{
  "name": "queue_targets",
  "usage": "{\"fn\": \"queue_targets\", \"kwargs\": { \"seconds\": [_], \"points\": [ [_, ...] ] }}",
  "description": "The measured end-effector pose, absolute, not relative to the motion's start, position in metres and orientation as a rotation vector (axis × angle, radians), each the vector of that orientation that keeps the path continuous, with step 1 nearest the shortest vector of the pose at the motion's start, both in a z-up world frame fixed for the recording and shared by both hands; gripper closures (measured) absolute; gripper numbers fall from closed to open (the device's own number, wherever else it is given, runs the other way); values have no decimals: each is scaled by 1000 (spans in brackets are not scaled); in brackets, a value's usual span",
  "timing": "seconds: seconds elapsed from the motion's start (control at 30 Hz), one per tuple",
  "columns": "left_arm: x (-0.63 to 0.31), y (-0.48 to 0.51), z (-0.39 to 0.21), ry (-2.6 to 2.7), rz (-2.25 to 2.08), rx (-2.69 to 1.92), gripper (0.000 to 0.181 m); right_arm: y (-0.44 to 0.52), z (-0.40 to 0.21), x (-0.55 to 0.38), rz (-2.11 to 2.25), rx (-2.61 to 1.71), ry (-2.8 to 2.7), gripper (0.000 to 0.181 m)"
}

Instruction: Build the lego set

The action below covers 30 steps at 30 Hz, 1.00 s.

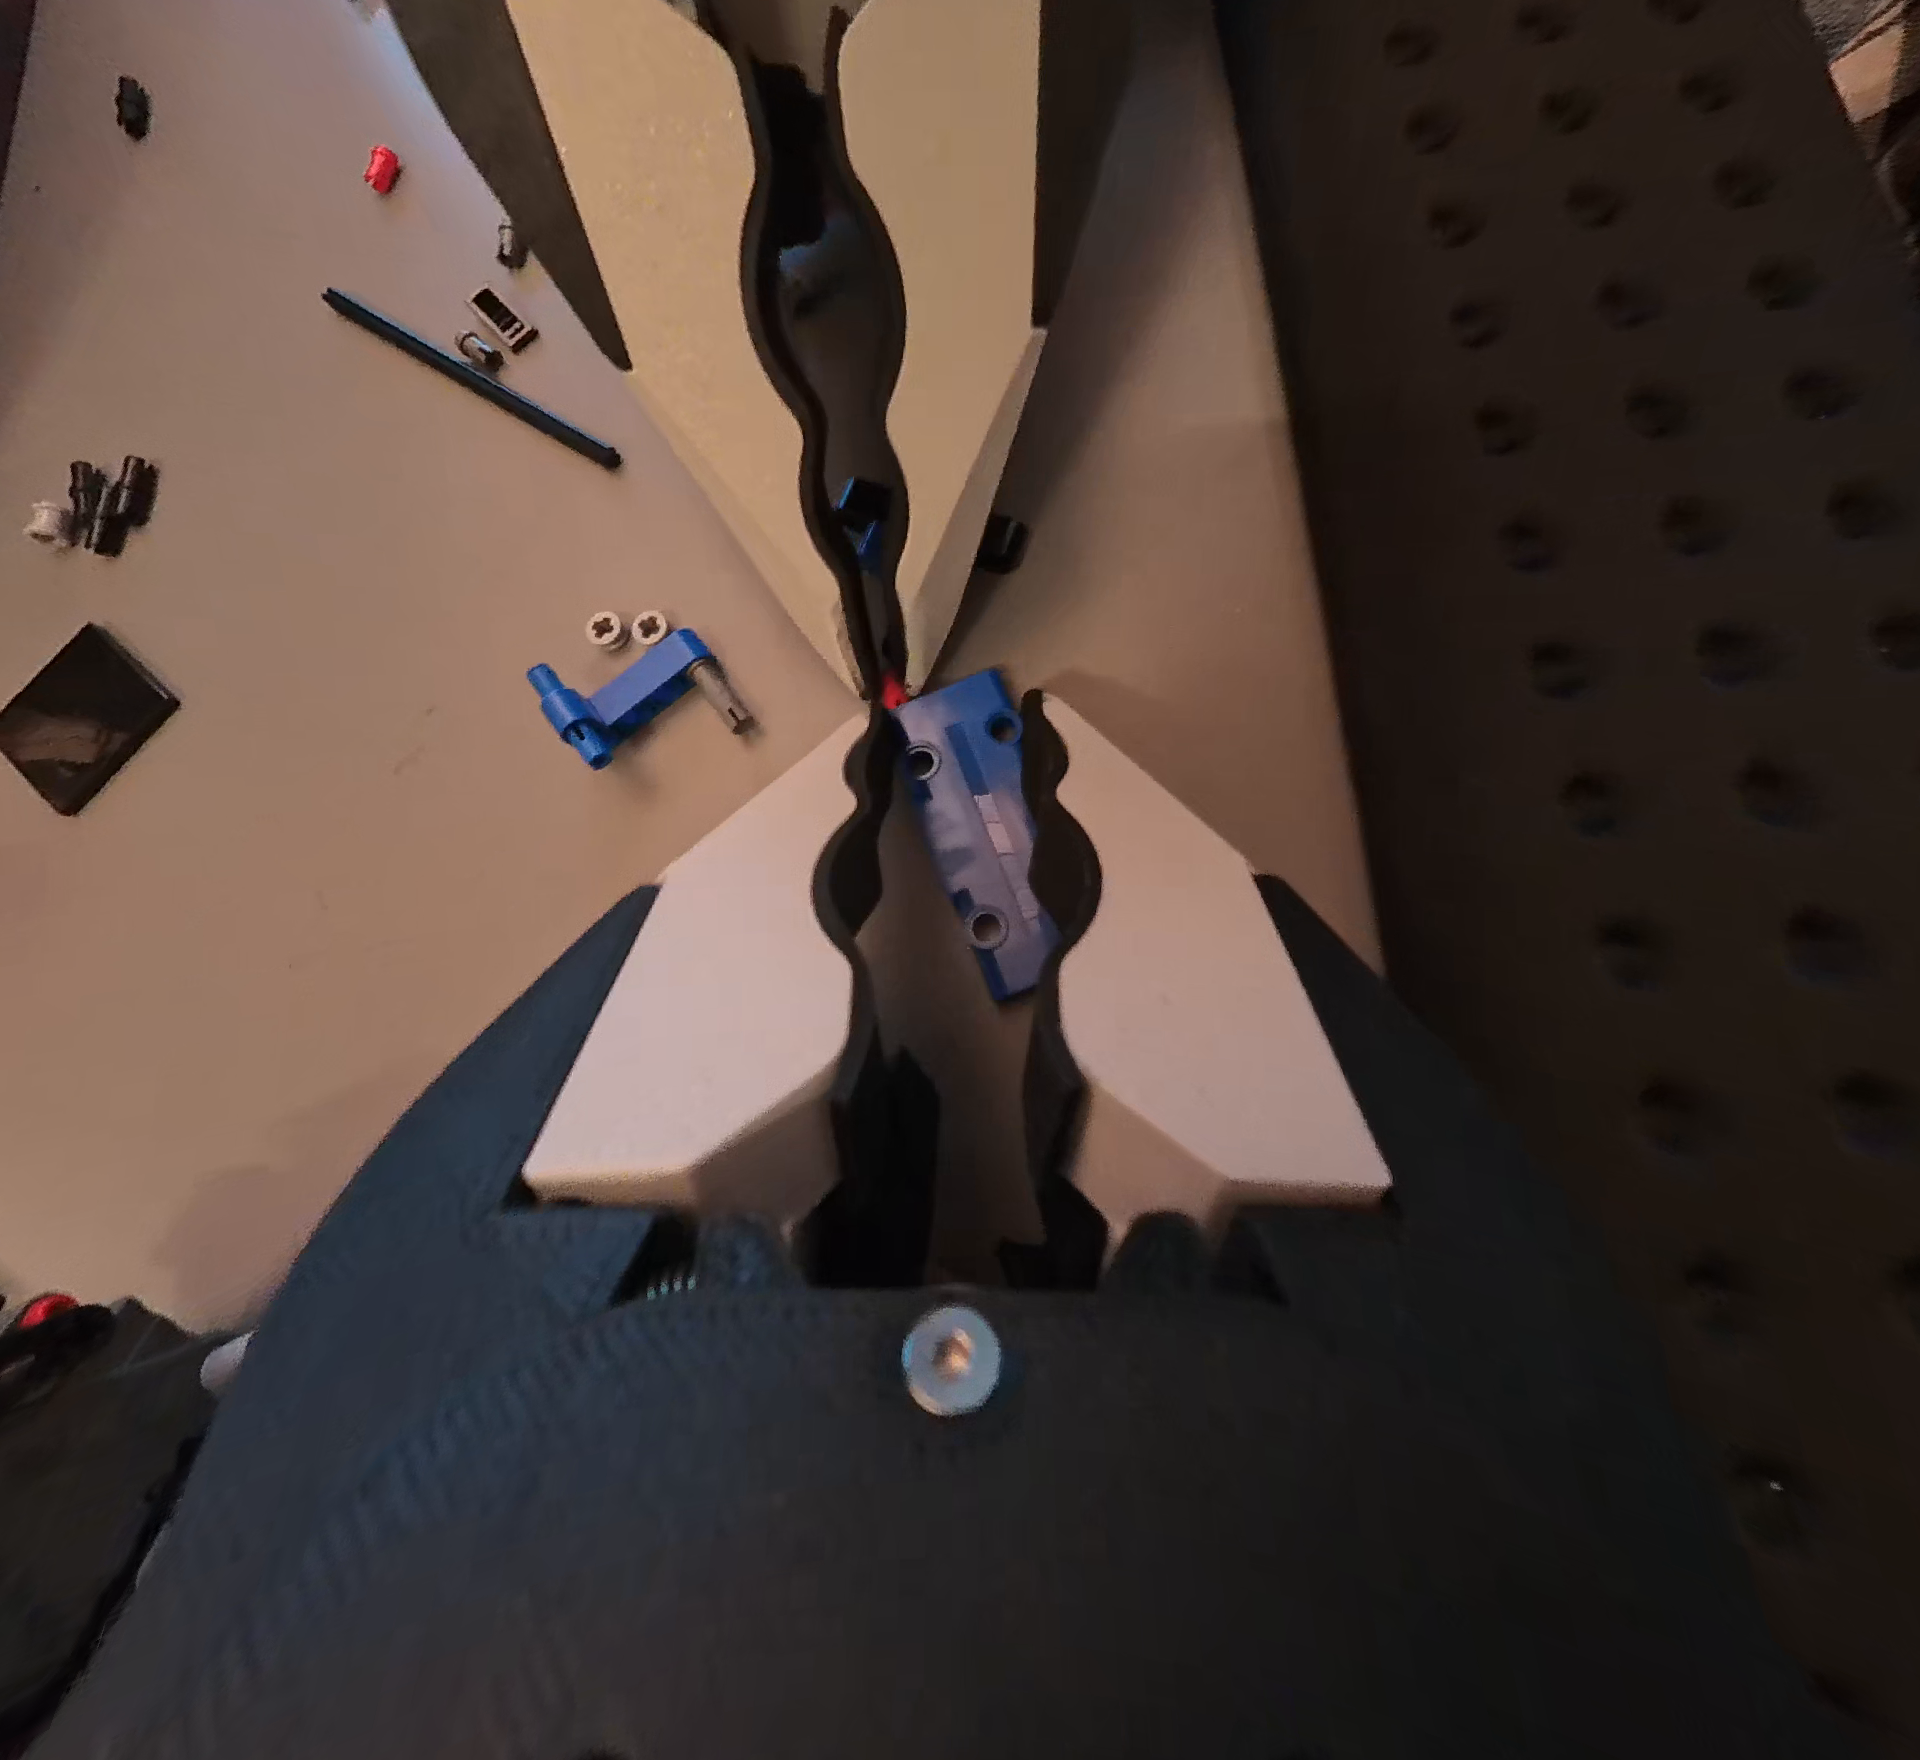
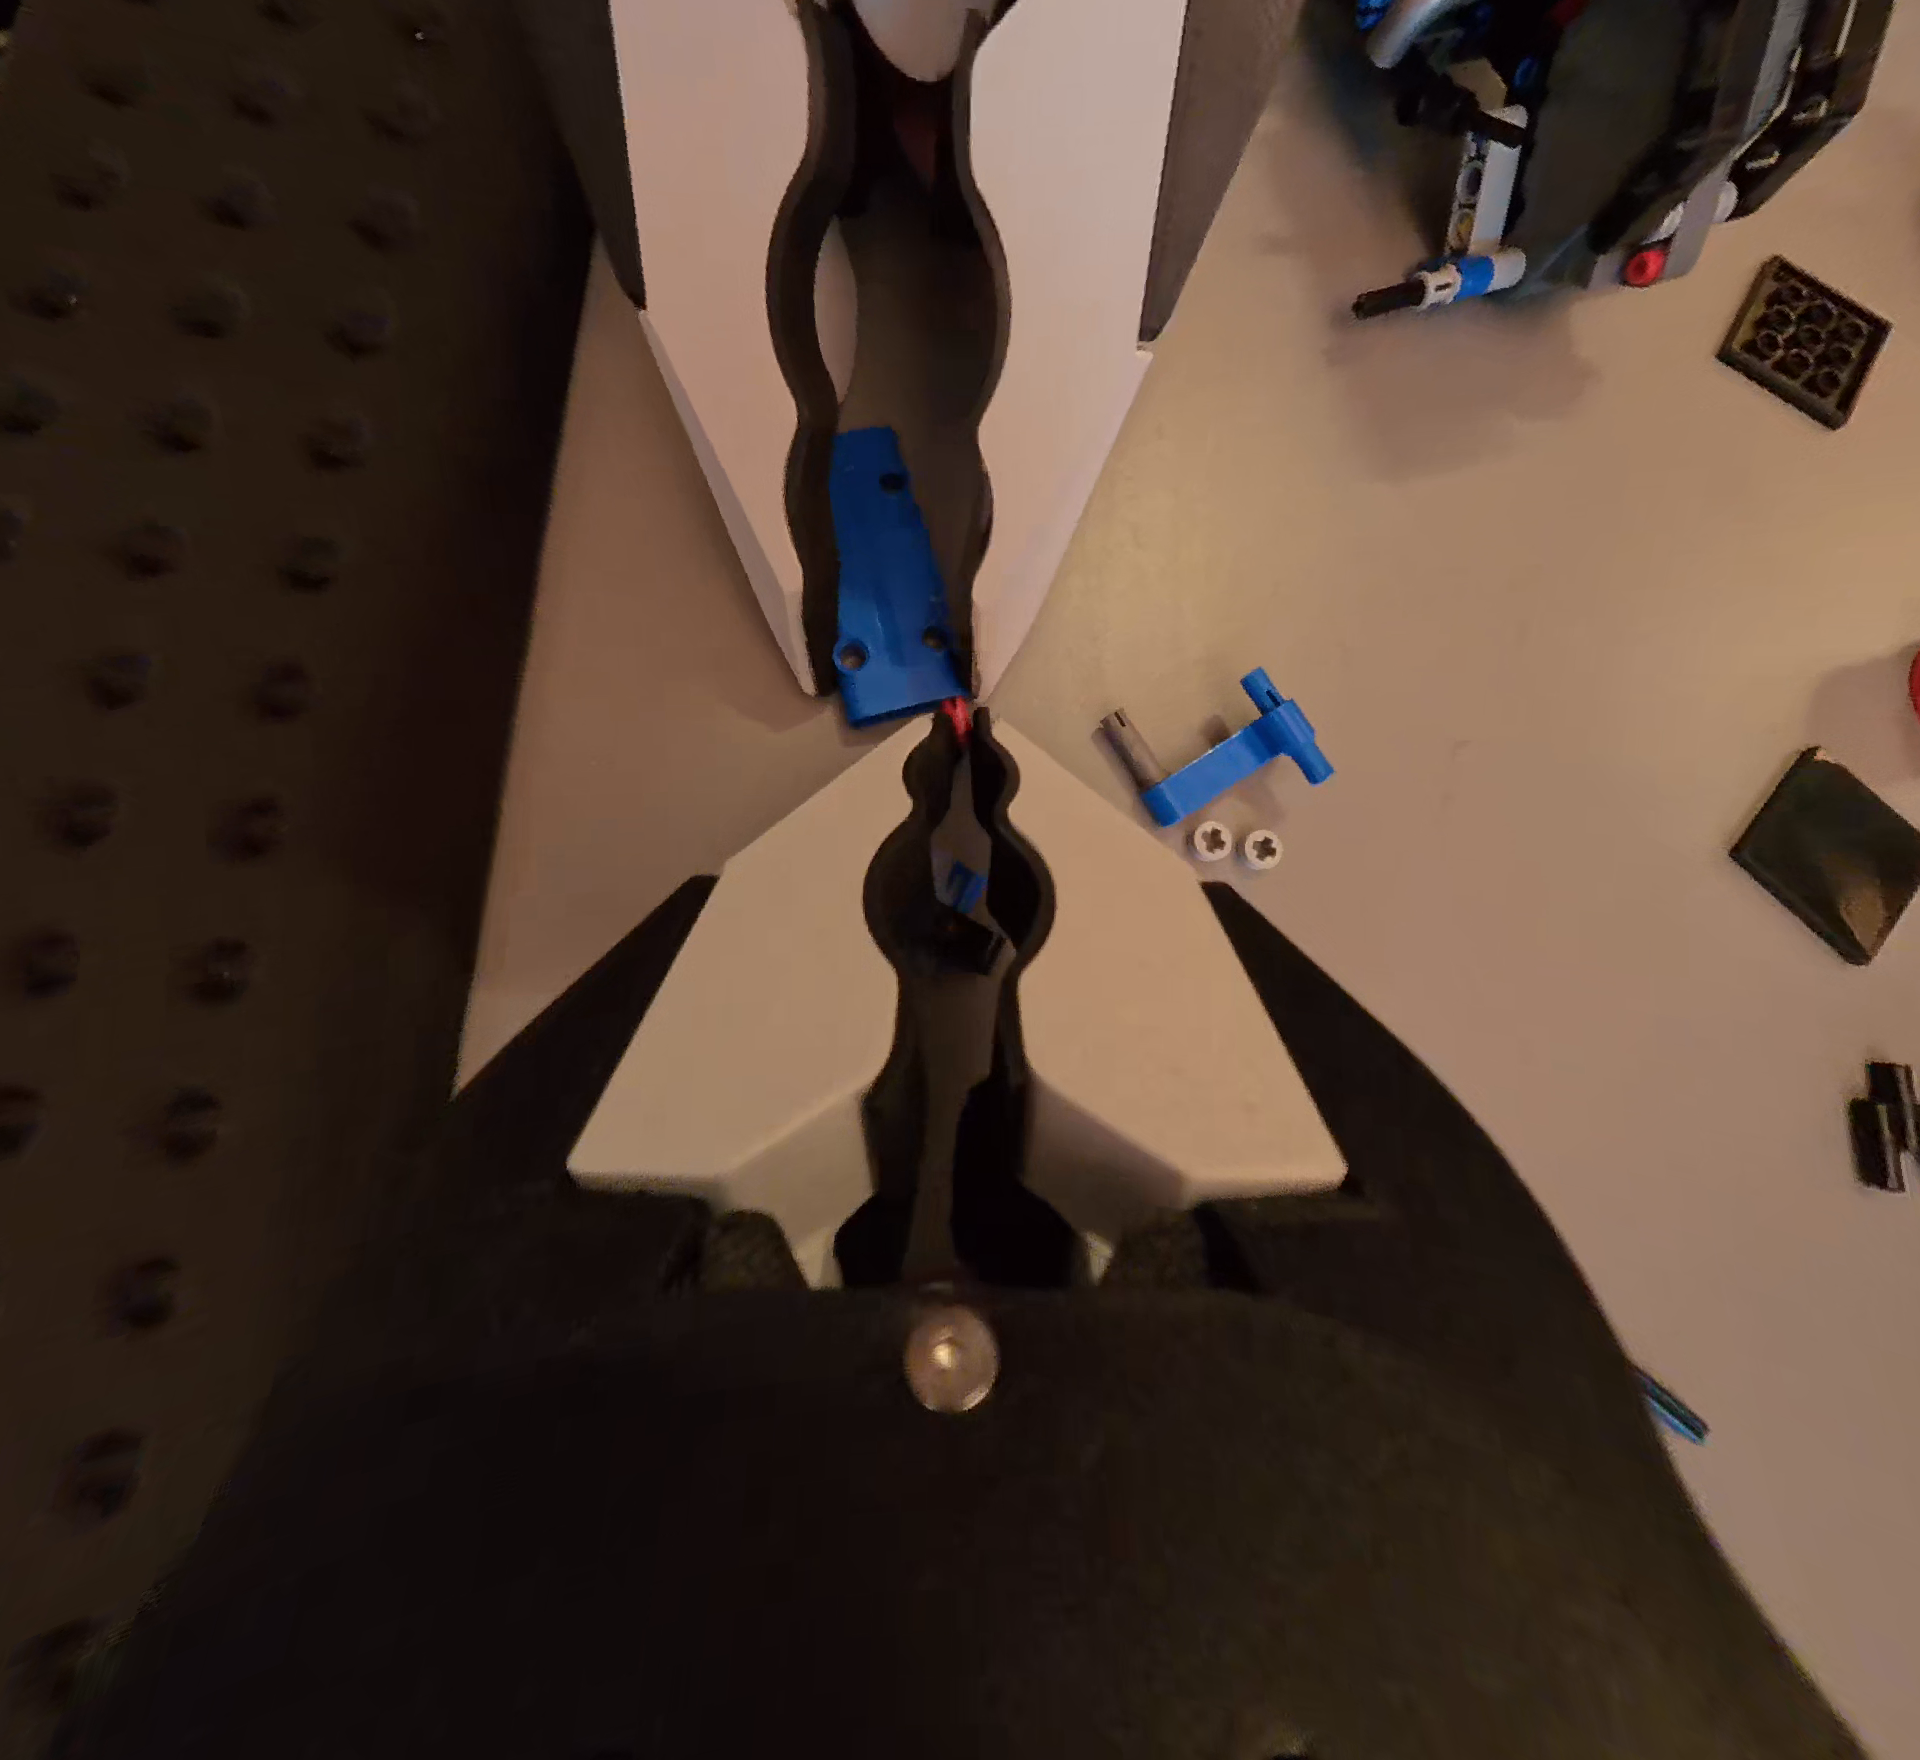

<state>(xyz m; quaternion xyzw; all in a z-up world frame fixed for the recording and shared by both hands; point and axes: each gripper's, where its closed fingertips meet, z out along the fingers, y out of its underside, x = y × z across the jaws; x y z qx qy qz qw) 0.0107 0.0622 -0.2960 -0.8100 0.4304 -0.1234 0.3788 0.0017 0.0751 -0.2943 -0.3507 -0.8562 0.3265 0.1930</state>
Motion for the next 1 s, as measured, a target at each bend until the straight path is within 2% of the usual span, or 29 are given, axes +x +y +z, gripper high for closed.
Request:
{"fn": "queue_targets", "kwargs": {
  "seconds": [0.67,0.83,0.9,1.0],
  "points": [
    [10,61,-296,1099,-314,-2066,157,73,-294,1,937,-934,-2397,180],
    [2,58,-294,1090,-215,-2117,142,73,-294,-1,938,-954,-2382,180],
    [-5,55,-294,1075,-177,-2149,145,73,-294,-1,941,-962,-2379,180],
    [-6,52,-295,1060,-200,-2168,158,72,-294,-1,944,-977,-2376,180]
  ]
}}
